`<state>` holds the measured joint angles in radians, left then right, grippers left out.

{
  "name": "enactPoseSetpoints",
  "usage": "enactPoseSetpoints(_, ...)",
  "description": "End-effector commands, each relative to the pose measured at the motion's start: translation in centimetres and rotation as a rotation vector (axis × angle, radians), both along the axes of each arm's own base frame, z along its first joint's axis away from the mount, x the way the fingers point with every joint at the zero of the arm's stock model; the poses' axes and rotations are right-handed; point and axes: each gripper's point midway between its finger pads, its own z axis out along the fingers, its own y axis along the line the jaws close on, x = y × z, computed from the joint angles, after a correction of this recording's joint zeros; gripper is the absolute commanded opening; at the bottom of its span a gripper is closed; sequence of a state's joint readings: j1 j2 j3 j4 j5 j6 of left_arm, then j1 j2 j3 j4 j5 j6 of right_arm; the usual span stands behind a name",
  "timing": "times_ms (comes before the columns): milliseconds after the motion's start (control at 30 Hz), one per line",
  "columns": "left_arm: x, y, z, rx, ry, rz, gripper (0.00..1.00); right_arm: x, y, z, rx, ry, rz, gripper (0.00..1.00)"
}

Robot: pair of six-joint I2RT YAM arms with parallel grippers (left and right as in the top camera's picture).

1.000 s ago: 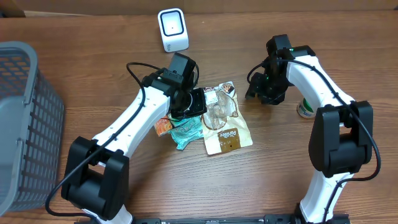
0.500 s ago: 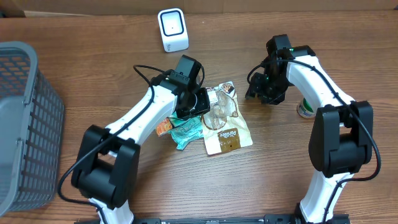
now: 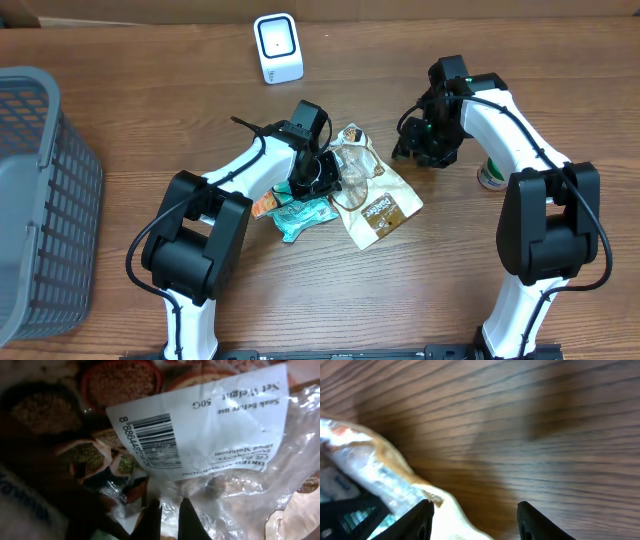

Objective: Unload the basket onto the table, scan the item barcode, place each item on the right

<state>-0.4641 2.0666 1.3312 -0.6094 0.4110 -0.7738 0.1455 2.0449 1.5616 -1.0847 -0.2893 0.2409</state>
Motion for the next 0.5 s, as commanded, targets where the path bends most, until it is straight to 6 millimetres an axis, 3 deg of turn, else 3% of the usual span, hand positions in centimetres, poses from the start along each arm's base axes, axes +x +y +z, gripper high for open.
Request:
enactPoseSetpoints(0,-0.9,0.2,-2.2,0.004,0.08,0.017,0.04,0.4,1.5,2.1,0.086,-0.067,0.083,0.53)
enactPoseSetpoints(300,-0.8,0.4,-2.2,0.003,0.087,0.031,0.04,0.8,3.3,2.7,0.196,-0.14,0.223,0.49)
enactPoseSetpoints(467,-0.8,0.4,-2.2,0.003,0.086,0.031,0.04,0.2,4.4,1.7,0.272,-0.13,0.311,0.44)
